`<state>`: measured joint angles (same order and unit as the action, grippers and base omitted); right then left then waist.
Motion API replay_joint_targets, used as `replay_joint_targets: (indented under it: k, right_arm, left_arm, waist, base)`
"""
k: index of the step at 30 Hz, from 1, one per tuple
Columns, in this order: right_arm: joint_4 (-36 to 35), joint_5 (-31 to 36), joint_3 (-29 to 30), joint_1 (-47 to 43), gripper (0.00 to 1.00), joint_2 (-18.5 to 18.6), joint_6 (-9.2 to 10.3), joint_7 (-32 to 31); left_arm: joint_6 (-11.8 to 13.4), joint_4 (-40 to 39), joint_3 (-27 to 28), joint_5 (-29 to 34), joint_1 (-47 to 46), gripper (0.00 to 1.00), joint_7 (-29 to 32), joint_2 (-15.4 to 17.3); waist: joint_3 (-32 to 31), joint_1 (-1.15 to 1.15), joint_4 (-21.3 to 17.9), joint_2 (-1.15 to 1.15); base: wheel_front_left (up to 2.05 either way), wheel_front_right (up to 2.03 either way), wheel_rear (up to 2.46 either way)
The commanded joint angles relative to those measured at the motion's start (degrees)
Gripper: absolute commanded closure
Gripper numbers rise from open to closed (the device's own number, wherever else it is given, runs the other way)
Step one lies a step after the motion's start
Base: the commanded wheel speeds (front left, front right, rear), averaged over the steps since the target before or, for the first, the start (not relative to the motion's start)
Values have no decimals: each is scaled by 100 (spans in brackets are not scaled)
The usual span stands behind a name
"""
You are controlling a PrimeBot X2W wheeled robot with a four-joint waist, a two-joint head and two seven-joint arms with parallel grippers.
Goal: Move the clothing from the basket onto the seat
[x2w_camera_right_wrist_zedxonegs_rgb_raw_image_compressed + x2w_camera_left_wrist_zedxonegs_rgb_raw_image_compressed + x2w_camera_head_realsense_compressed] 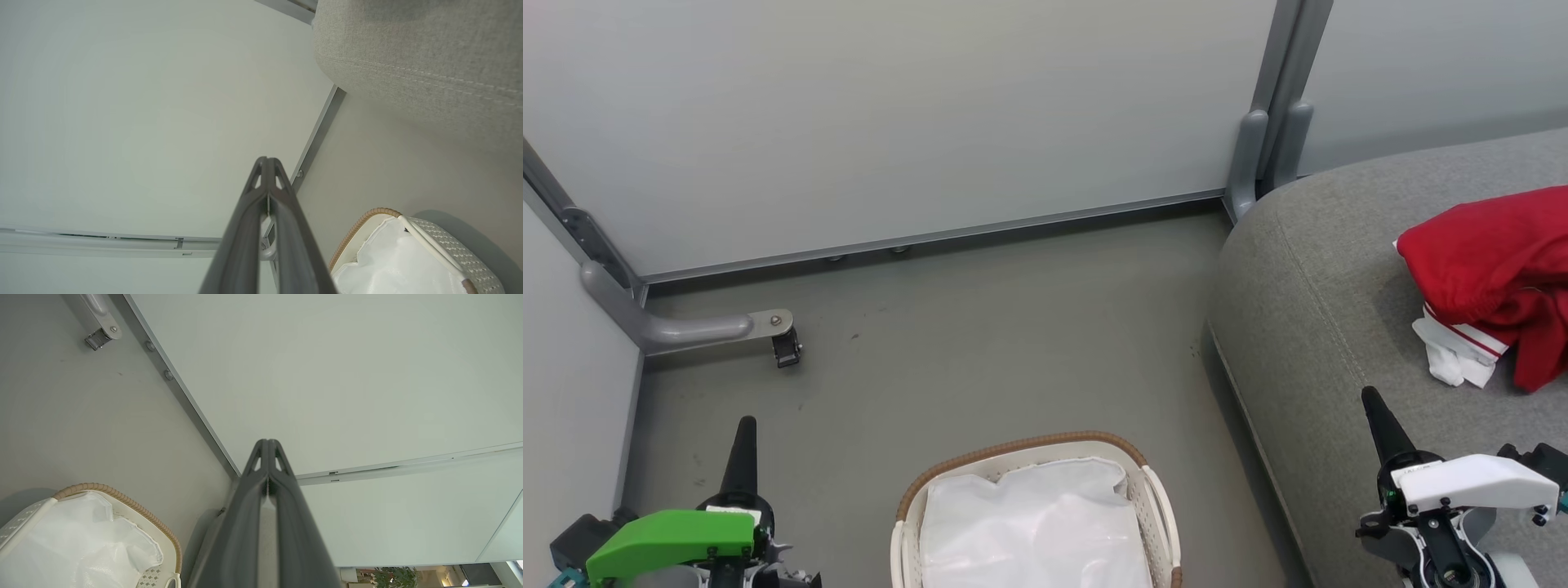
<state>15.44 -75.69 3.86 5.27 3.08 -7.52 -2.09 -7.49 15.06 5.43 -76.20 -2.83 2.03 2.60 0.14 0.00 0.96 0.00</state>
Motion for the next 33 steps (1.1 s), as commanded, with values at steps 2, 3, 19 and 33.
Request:
replay_joint_targets:
  k: [2,3,19,33]
  right_arm:
    - [-61,-184,46,76,100,15,4,-53]
    - [-64,-233,54,79,100,15,4,-73]
    - [-111,-927,168,108,100,-1,3,-265]
    - [-144,-1515,261,115,100,-11,3,-417]
  left_arm:
    - [0,-54,27,-185,-149,100,52,42]
    - [0,-55,31,-227,-157,100,71,43]
    - [0,-88,78,-909,-278,100,265,45]
    - [0,-106,114,-1469,-356,100,422,48]
  waist:
    - [0,0,-5,0]
    - [0,0,-8,0]
    - [2,0,-47,0]
    - [4,0,-83,0]
  base:
    - [0,0,0]
    - [0,0,0]
    - [0,0,0]
    - [0,0,0]
